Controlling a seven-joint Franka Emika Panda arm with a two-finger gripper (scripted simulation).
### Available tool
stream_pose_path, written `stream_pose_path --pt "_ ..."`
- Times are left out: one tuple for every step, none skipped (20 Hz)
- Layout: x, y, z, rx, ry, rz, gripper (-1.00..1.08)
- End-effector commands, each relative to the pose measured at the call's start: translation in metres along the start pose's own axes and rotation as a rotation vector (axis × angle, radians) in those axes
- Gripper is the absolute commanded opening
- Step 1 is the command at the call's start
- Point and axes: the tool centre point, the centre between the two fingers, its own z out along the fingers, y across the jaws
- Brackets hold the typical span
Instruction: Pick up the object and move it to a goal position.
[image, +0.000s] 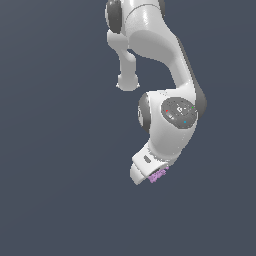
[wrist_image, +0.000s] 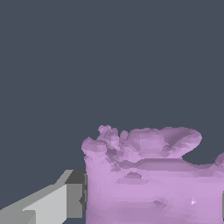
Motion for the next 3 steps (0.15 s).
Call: stream_pose_path --pt "0.0027 -0.001 -0.0021 0.0 0.0 0.001 -1.0" --pt "0.0031 -0.0012 -0.0024 0.0 0.0 0.001 -1.0" --pt "0.0033 -0.0013 -0.0025 0.0 0.0 0.001 -1.0"
